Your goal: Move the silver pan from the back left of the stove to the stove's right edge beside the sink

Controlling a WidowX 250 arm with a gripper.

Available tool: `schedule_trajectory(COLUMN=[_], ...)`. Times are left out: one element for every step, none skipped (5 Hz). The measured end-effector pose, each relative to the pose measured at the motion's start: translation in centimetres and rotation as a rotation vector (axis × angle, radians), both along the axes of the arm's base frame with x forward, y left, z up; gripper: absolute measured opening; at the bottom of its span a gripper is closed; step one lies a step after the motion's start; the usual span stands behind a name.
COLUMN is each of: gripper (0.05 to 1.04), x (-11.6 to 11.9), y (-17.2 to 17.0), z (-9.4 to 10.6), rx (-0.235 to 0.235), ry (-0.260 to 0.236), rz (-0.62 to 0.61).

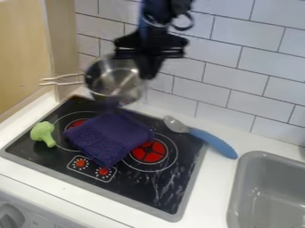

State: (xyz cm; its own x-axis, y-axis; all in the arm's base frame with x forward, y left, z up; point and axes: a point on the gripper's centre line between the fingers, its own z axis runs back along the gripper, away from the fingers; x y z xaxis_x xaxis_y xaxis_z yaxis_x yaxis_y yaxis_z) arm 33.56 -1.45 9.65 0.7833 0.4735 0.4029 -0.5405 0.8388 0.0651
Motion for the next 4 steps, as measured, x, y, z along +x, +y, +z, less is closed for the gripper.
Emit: schedule_trajectory(gripper=[0.057, 0.057, 0.057, 0.057], x=[-0.5, -1.1, -2.2, -2.8], y=[-3.7, -6.0, -8.9, -10.6], z=[-0.1, -1.0, -2.1, -2.7], rx=[0.002, -0.001, -0.007, -0.025], ry=[0.002, 0.029, 0.070, 0.081], rz=[-0.090, -0.137, -0.208, -0.247])
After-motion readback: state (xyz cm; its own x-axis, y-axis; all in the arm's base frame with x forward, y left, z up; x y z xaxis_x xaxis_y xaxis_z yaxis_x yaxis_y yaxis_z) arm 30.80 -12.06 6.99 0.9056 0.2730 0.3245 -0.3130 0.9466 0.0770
